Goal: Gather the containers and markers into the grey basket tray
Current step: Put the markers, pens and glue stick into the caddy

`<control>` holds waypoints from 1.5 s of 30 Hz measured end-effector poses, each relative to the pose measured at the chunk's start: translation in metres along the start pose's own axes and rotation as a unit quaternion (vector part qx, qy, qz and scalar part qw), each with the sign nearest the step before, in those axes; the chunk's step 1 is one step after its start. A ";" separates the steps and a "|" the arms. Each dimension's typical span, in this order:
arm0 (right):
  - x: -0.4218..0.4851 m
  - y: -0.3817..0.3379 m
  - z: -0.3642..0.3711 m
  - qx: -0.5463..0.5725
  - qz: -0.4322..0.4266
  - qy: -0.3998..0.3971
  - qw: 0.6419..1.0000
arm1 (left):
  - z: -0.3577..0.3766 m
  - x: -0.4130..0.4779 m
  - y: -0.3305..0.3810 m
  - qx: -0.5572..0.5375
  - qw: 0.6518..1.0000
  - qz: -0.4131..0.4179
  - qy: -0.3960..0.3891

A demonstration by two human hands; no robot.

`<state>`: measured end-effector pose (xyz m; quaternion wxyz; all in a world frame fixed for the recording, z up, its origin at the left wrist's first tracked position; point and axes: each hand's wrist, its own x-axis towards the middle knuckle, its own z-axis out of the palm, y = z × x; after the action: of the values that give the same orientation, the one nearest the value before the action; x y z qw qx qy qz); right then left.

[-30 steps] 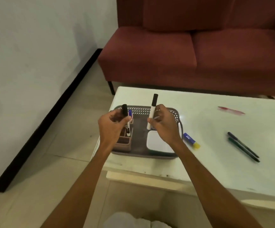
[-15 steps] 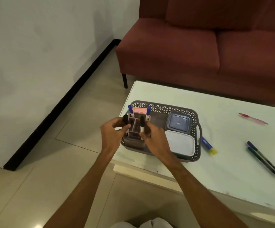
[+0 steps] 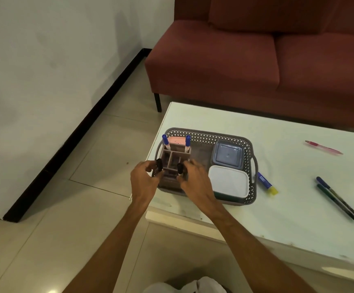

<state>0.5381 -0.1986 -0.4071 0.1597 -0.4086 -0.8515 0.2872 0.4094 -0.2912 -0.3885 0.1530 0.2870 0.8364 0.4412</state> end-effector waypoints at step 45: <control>-0.111 0.388 -0.257 -0.093 0.328 0.116 0.933 | 0.432 -0.174 0.229 0.089 0.922 -0.039 -0.374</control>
<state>0.9712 0.0003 -0.4494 0.1154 -0.7084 -0.6687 0.1940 0.8458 -0.0154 -0.4427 0.4456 0.4105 0.7647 0.2195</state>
